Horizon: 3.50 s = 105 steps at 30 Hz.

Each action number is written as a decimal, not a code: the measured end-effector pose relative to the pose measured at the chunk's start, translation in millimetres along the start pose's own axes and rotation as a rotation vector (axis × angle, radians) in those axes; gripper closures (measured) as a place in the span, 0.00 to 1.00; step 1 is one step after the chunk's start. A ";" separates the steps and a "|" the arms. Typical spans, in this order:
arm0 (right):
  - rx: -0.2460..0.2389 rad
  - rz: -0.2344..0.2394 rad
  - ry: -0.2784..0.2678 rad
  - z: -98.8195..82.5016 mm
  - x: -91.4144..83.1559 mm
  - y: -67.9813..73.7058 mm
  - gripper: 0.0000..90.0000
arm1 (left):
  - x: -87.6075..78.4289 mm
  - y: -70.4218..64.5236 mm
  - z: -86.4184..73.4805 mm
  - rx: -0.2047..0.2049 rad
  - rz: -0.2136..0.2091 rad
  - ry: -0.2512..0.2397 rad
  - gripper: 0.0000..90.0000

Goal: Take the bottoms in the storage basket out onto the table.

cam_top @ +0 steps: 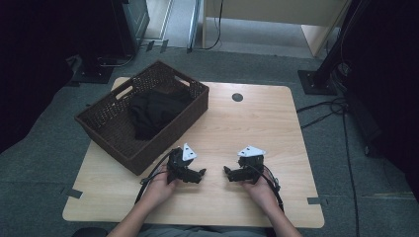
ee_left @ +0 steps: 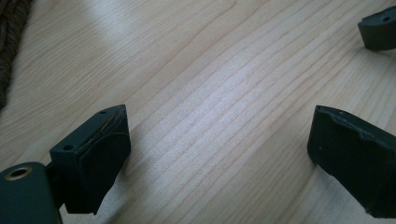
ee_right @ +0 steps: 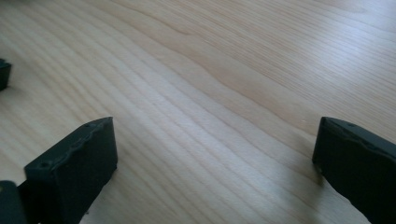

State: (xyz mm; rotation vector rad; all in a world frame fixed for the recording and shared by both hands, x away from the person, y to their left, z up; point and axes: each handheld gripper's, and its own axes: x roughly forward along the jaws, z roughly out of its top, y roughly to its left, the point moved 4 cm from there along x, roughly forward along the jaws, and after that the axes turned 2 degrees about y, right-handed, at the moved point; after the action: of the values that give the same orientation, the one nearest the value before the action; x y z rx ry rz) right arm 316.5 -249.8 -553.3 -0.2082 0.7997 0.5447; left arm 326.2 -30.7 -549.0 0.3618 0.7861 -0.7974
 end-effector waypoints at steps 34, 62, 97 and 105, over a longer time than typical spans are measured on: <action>-0.054 0.049 -0.012 10.3 8.4 6.2 0.06 | -0.3 3.2 -0.1 0.033 -0.024 0.001 0.07; -0.046 0.046 -0.013 9.9 8.0 6.6 0.06 | -30.8 4.0 17.1 -0.018 -0.127 0.070 0.19; -0.045 0.047 -0.014 9.9 8.0 6.7 0.06 | -144.4 132.4 81.0 -0.149 -0.025 0.044 0.19; -0.045 0.046 -0.013 9.9 8.0 6.7 0.06 | -135.4 192.1 72.8 -0.297 0.009 0.036 0.18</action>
State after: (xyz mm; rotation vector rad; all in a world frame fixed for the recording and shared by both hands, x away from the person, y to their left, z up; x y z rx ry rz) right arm 323.6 -237.3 -552.2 -0.2276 0.7819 0.6075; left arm 446.4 122.5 -398.6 0.1145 0.9214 -0.6556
